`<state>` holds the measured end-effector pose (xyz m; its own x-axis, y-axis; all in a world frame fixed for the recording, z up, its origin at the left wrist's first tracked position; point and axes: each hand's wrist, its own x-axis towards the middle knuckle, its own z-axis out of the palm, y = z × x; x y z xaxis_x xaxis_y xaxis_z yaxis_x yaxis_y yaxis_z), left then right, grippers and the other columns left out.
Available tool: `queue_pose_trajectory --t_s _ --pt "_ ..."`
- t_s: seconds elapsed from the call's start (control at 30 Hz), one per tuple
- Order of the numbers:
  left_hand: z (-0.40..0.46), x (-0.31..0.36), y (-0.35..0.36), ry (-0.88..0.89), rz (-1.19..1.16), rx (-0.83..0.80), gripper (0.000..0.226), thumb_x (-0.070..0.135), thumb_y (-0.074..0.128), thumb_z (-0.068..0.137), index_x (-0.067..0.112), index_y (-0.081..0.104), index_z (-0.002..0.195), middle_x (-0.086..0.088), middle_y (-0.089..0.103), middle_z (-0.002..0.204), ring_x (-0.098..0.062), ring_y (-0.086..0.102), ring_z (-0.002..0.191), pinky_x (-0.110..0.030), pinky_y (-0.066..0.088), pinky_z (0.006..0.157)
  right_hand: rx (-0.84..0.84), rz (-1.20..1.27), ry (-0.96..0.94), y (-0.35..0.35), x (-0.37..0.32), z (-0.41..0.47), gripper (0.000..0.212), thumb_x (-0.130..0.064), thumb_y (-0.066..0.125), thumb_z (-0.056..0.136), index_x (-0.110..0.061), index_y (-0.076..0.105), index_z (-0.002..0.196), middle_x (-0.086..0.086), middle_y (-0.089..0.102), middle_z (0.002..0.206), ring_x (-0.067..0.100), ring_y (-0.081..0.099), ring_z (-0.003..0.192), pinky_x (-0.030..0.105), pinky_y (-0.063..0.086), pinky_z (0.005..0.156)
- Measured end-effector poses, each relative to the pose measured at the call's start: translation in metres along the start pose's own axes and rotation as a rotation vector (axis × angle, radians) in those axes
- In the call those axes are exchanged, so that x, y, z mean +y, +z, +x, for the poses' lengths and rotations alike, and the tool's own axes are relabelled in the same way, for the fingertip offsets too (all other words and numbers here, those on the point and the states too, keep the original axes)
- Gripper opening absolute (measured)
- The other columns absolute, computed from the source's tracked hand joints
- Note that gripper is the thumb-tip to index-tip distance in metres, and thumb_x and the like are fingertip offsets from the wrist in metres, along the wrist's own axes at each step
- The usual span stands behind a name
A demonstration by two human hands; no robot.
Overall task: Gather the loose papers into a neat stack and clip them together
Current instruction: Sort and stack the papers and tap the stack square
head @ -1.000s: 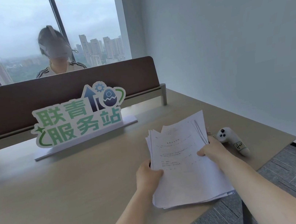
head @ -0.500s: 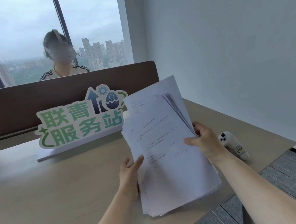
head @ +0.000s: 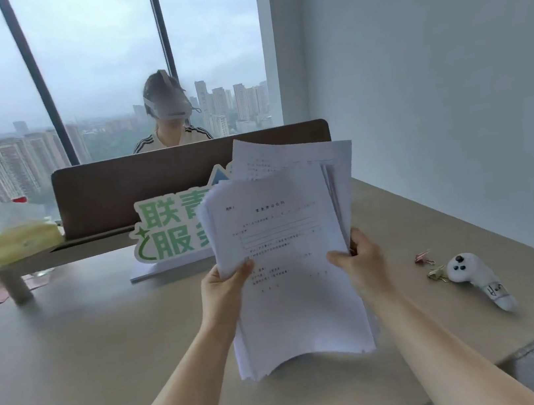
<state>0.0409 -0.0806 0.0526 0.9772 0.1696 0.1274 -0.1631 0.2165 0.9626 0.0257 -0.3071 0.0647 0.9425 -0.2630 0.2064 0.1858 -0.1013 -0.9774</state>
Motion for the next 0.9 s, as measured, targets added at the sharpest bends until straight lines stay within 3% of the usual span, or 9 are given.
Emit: queue_pose_trajectory --t_s 0.1,0.2,0.3,0.43,0.63,0.7,0.77,0.9 --pt "0.001 0.021 -0.013 0.156 0.091 0.044 0.009 0.01 0.076 0.08 0.017 0.073 0.086 0.002 0.077 0.079 -0.02 0.072 0.079 -0.033 0.06 0.073 0.025 0.019 -0.07 0.027 -0.008 -0.003 0.021 -0.005 0.066 0.076 -0.008 0.062 0.097 0.019 0.068 0.094 0.022 0.063 0.074 0.032 0.047 0.067" --pt "0.003 0.037 -0.028 0.258 0.159 0.113 0.009 0.014 0.074 0.083 0.022 0.07 0.08 0.01 0.072 0.07 -0.007 0.067 0.068 -0.02 0.055 0.061 -0.002 0.036 -0.178 0.051 -0.023 -0.011 0.028 0.0 0.06 0.083 -0.021 0.061 0.1 -0.003 0.07 0.093 0.007 0.066 0.083 0.023 0.049 0.068" --pt "0.0 0.039 -0.048 0.292 0.216 0.127 0.009 0.016 0.075 0.082 0.02 0.069 0.086 0.011 0.073 0.073 0.001 0.067 0.066 -0.013 0.051 0.055 -0.117 0.049 -0.226 0.071 -0.024 -0.015 0.043 -0.003 0.059 0.086 -0.032 0.057 0.118 -0.012 0.07 0.105 0.001 0.066 0.094 0.017 0.051 0.073" --pt "-0.005 0.029 -0.068 0.27 0.17 0.142 0.029 0.016 0.077 0.08 0.008 0.064 0.104 -0.002 0.074 0.093 -0.014 0.072 0.081 -0.022 0.057 0.062 -0.125 0.163 -0.193 0.084 -0.021 -0.022 0.041 -0.01 0.068 0.088 -0.033 0.058 0.121 -0.014 0.073 0.107 0.002 0.069 0.098 0.017 0.053 0.076" --pt "-0.004 0.03 -0.073 0.215 0.095 0.098 0.04 0.018 0.08 0.077 0.012 0.06 0.111 -0.005 0.073 0.1 -0.022 0.072 0.09 -0.035 0.06 0.073 -0.075 0.268 -0.237 0.084 -0.031 -0.021 0.041 -0.019 0.072 0.088 -0.026 0.059 0.126 -0.009 0.073 0.112 0.006 0.069 0.103 0.026 0.054 0.089" --pt "-0.005 0.029 -0.072 0.199 0.072 0.081 0.042 0.018 0.08 0.076 0.013 0.06 0.113 -0.005 0.074 0.103 -0.023 0.072 0.092 -0.039 0.059 0.077 -0.128 0.246 -0.25 0.085 -0.038 -0.021 0.033 -0.026 0.071 0.089 -0.023 0.064 0.121 -0.012 0.074 0.107 0.002 0.069 0.098 0.02 0.053 0.082" --pt "-0.006 0.029 -0.071 0.216 0.062 0.097 0.038 0.017 0.079 0.076 0.013 0.061 0.11 -0.006 0.074 0.102 -0.023 0.072 0.092 -0.038 0.059 0.076 -0.113 0.238 -0.275 0.084 -0.047 -0.018 0.026 -0.034 0.071 0.085 -0.018 0.069 0.106 -0.012 0.074 0.089 0.001 0.068 0.08 0.021 0.052 0.071" --pt "-0.007 0.032 -0.073 0.231 0.055 0.126 0.034 0.012 0.077 0.078 0.013 0.063 0.109 0.007 0.075 0.091 -0.015 0.072 0.086 -0.033 0.06 0.073 -0.219 0.243 -0.228 0.079 -0.059 -0.007 0.025 -0.027 0.071 0.087 -0.017 0.07 0.111 -0.004 0.077 0.099 0.011 0.073 0.094 0.025 0.056 0.078"
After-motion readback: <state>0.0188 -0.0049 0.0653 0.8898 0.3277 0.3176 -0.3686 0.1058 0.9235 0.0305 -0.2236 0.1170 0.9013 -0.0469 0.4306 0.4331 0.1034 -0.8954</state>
